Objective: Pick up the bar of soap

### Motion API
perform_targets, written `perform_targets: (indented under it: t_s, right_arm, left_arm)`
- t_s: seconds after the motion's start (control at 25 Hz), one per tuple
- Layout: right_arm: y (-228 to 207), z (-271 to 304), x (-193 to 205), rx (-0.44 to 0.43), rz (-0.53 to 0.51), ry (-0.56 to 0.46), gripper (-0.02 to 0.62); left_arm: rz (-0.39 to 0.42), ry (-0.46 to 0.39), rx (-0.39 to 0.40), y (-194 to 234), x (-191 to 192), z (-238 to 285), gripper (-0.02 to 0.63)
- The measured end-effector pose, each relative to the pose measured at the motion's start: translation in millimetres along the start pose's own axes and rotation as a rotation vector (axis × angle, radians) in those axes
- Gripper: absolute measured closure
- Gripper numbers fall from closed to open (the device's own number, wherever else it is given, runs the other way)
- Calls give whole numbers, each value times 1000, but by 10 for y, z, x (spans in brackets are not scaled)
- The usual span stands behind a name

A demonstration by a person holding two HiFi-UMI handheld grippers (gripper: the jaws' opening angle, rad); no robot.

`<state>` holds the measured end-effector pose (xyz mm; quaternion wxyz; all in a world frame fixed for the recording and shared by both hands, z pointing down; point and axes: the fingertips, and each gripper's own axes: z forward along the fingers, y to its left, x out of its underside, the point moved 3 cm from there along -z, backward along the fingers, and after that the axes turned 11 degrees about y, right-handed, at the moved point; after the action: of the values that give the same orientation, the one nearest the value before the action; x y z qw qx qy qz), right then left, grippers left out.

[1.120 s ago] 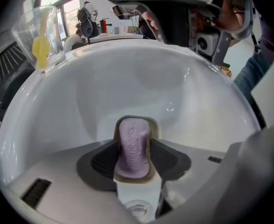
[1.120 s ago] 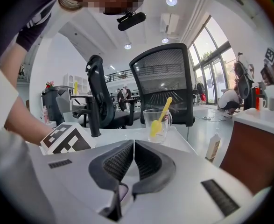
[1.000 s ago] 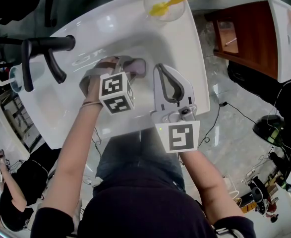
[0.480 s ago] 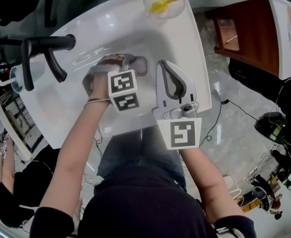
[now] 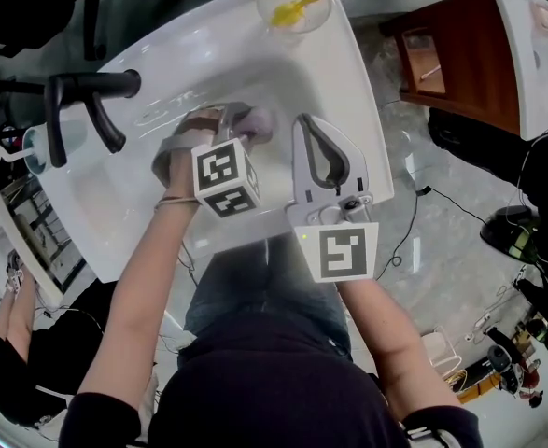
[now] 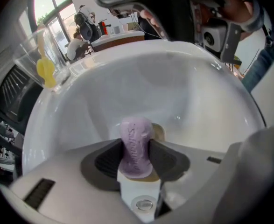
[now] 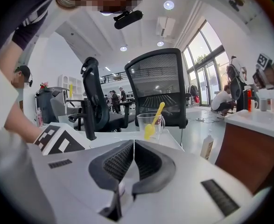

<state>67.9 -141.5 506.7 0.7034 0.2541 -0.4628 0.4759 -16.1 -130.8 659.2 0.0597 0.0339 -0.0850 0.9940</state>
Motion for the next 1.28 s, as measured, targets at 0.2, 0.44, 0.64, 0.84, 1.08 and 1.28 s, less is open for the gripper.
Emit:
perform_targets:
  t_s: [0.2,0.44,0.64,0.84,1.08,1.28]
  right_arm:
    - [-15,-105,-125,16,-5,-26,577]
    - [-18,-289,-342,34,-20,-65,577]
    - [29,-471,-563,47,-27,-110,577]
    - [98,-679,-759,50,-62,-149,577]
    - [149,-927,-1038,67,-97,-206,577]
    - [200,-1095,-1294,76,-144,-264,577]
  left_arm:
    - [-64,-82,-118,133,-48,-375,426]
    - [-160,-179,-244,221,-84,-921,426]
    - [-255,-263,-325,232,-84,-1353,426]
    - [-327,-335,-404,206,-81,-1742,426]
    - [-422,-432,-499,187,-62,-2231,426]
    - [-520,-532,-573,199,-18,-2620,426]
